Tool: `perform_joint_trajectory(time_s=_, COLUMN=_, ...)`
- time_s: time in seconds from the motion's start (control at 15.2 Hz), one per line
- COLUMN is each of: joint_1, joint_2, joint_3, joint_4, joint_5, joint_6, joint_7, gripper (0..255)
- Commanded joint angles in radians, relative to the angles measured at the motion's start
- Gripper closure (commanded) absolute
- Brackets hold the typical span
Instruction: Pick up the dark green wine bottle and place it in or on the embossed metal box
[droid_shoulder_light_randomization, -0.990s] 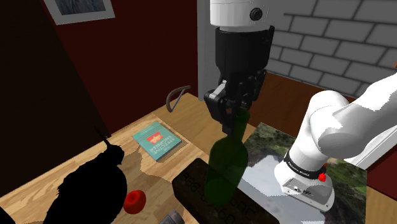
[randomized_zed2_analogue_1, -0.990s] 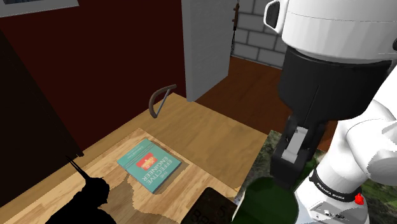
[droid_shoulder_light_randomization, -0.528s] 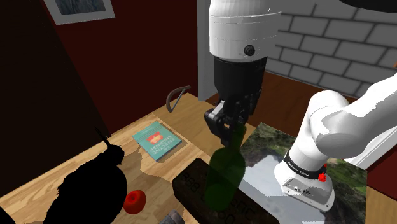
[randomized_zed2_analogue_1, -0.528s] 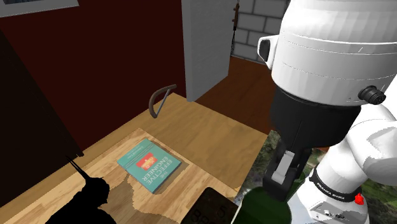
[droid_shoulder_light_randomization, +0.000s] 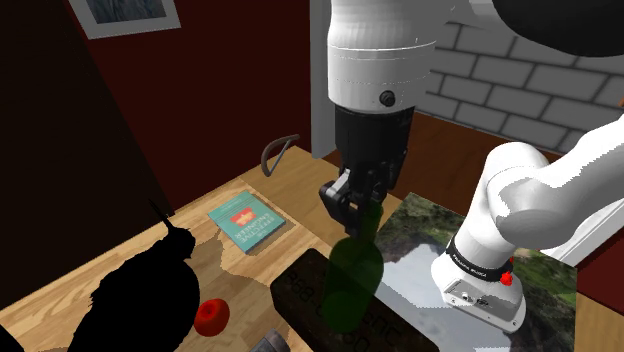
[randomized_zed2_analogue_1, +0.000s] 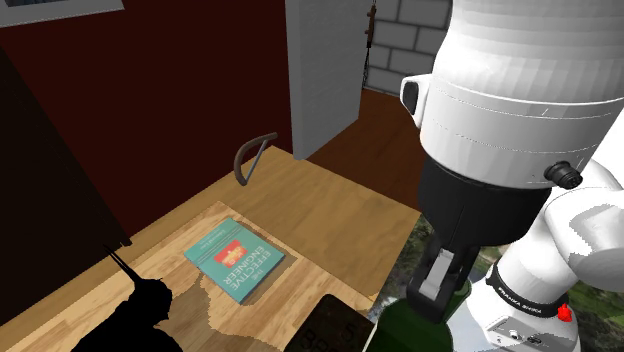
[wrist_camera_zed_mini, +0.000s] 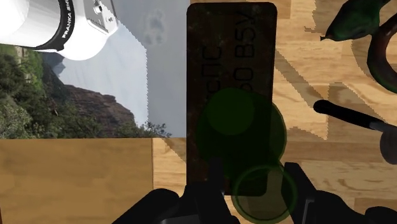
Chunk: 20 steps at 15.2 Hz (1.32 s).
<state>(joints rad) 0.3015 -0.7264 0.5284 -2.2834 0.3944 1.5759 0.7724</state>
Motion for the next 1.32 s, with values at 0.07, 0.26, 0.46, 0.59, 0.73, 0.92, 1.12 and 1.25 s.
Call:
perform_joint_trajectory(time_s=0.07, joint_1=0.001, joint_2=0.001, joint_3=0.001, joint_4=-0.003, joint_5=0.0, joint_6=-0.002, joint_7=0.0, gripper=255)
perform_joint_trajectory(time_s=0.26, joint_1=0.001, joint_2=0.001, joint_3=0.001, joint_4=-0.004, joint_5=0.0, joint_6=-0.001, joint_7=0.0, gripper=0)
perform_joint_trajectory(time_s=0.46, joint_1=0.001, joint_2=0.001, joint_3=0.001, joint_4=-0.003, joint_5=0.0, joint_6=-0.002, joint_7=0.0, gripper=0)
perform_joint_trajectory(time_s=0.59, joint_1=-0.008, joint_2=0.018, joint_3=-0.015, joint_4=0.072, joint_5=-0.017, joint_6=-0.06, joint_7=0.007, gripper=0)
perform_joint_trajectory(time_s=0.73, joint_1=-0.016, joint_2=0.038, joint_3=-0.028, joint_4=0.142, joint_5=-0.031, joint_6=-0.112, joint_7=0.014, gripper=0)
perform_joint_trajectory(time_s=0.92, joint_1=-0.016, joint_2=0.038, joint_3=-0.028, joint_4=0.142, joint_5=-0.031, joint_6=-0.112, joint_7=0.014, gripper=0)
perform_joint_trajectory(time_s=1.12, joint_1=-0.016, joint_2=0.038, joint_3=-0.028, joint_4=0.142, joint_5=-0.031, joint_6=-0.112, joint_7=0.014, gripper=0)
perform_joint_trajectory(time_s=1.25, joint_1=-0.016, joint_2=0.038, joint_3=-0.028, joint_4=0.142, joint_5=-0.031, joint_6=-0.112, joint_7=0.014, gripper=0)
